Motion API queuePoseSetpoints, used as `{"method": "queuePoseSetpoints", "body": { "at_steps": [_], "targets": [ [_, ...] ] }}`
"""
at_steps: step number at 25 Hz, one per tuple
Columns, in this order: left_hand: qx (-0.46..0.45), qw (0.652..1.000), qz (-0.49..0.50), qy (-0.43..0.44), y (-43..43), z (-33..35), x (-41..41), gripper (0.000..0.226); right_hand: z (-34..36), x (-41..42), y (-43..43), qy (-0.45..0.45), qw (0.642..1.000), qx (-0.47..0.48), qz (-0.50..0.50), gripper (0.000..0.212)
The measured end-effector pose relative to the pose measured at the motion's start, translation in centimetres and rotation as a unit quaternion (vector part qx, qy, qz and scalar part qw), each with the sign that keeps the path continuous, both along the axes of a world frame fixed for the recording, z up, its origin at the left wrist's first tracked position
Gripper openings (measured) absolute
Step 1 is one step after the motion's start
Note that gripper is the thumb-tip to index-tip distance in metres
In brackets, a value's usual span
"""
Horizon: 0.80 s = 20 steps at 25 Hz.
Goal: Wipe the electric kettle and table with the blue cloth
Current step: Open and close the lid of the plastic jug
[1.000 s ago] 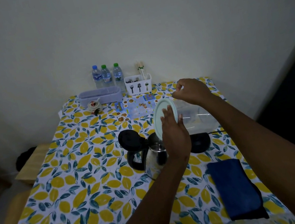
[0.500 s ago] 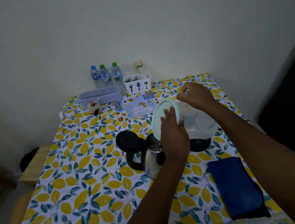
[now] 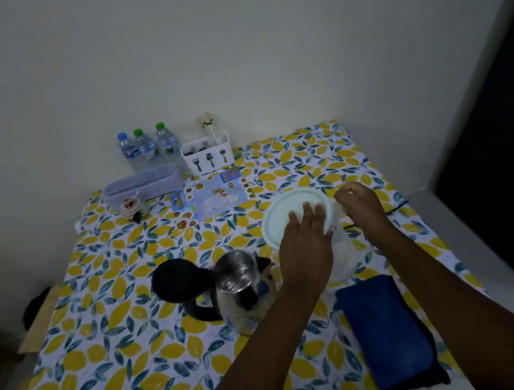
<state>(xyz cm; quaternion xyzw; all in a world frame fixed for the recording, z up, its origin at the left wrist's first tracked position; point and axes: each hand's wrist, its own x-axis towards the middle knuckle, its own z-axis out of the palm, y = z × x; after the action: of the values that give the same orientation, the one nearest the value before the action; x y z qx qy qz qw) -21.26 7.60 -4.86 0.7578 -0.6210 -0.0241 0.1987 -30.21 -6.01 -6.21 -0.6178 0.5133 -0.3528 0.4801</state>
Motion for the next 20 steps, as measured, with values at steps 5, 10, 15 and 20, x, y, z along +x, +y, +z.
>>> {"method": "queuePoseSetpoints", "body": {
  "at_steps": [5, 10, 15, 20],
  "targets": [
    [0.080, 0.989, -0.125, 0.030, -5.4, -1.0, -3.0, 0.061, -4.0, -7.0, -3.7, -0.060, 0.993, 0.054, -0.086, 0.014],
    [0.105, 0.972, -0.209, 0.002, -9.7, -2.5, -7.0, 0.060, -6.3, -12.8, -7.4, -0.073, 0.987, 0.054, -0.133, 0.015],
    [0.098, 0.969, -0.224, -0.036, -13.8, -3.6, -8.4, 0.064, -7.8, -14.8, -11.3, -0.097, 0.984, 0.067, -0.133, 0.015],
    [0.120, 0.956, -0.258, -0.071, -15.9, -5.2, -8.2, 0.072, -9.1, -15.7, -13.2, -0.071, 0.992, 0.048, -0.089, 0.022]
  ]
}}
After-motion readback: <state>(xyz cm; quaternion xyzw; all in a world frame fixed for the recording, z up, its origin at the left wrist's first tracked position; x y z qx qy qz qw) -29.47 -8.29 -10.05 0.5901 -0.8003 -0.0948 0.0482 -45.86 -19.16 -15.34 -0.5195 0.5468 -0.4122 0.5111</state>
